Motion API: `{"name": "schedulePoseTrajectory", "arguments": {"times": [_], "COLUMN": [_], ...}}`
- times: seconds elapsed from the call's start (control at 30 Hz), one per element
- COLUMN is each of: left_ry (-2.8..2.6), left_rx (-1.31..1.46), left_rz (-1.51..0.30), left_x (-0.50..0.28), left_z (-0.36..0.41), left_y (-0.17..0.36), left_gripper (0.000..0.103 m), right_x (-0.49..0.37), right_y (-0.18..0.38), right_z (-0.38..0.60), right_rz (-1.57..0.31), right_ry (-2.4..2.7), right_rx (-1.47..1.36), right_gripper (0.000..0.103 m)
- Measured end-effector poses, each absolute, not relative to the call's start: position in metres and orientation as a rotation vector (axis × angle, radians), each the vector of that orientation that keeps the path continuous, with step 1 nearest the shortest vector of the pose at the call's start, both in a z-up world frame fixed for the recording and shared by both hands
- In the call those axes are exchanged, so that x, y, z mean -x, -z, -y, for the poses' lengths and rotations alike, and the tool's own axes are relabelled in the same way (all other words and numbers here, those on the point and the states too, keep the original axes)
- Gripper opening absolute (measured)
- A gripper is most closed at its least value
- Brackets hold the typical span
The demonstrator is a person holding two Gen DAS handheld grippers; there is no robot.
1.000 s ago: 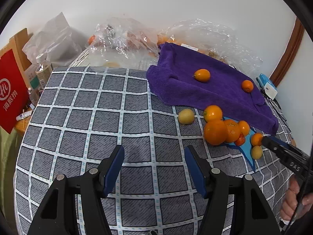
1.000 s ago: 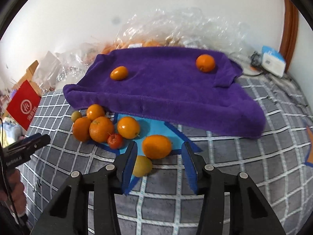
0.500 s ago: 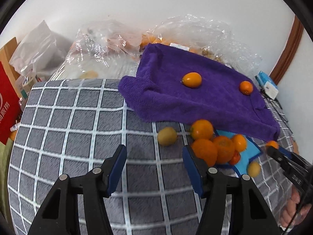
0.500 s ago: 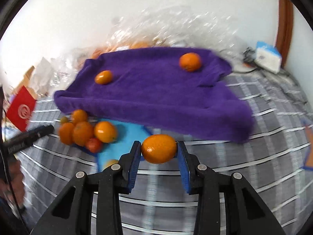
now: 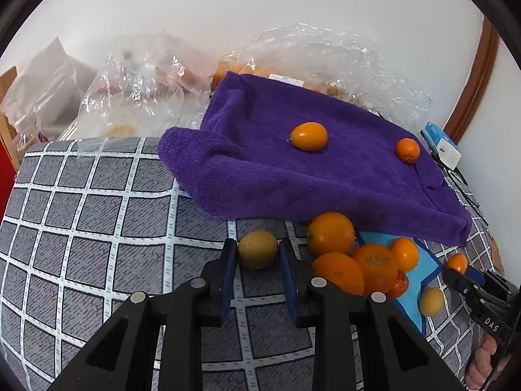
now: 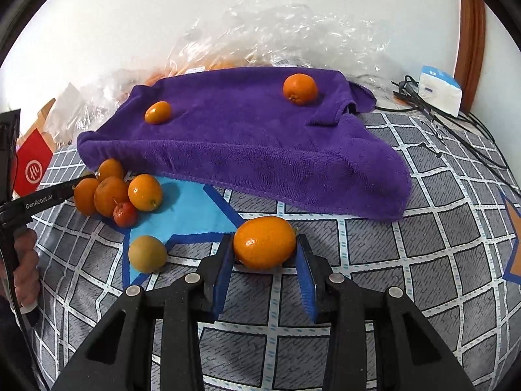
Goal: Organize fruits
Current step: 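Grasp another orange with the right gripper while the left gripper grasps a small yellow-green fruit, then carry the orange and yellow-green fruit in both grippers over the purple towel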
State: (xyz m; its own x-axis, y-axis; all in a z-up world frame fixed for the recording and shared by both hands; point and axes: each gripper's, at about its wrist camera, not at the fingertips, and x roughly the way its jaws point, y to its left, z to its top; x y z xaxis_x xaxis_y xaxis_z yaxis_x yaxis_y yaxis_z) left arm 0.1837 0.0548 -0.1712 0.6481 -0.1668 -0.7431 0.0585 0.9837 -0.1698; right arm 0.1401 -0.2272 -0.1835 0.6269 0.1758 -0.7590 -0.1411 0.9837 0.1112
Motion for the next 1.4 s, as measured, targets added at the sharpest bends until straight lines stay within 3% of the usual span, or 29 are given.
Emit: {"name": "schedulePoseTrajectory", "arguments": {"times": [0.97, 1.4], "left_ry": [0.108, 0.075], "left_rx": [0.358, 0.324], "left_rz": [-0.611, -0.656], "left_x": [-0.160, -0.158], "left_z": [-0.097, -0.092], "left_y": [0.140, 0.125], "left_gripper": [0.025, 0.025], "right_x": [-0.129, -0.129], "right_y": [0.174, 0.133], "right_z": [0.231, 0.229], "right_rz": [-0.807, -0.745], "right_ry": [-0.215, -0.180], "right_rx": [-0.086, -0.072], "right_gripper": [0.037, 0.037]}}
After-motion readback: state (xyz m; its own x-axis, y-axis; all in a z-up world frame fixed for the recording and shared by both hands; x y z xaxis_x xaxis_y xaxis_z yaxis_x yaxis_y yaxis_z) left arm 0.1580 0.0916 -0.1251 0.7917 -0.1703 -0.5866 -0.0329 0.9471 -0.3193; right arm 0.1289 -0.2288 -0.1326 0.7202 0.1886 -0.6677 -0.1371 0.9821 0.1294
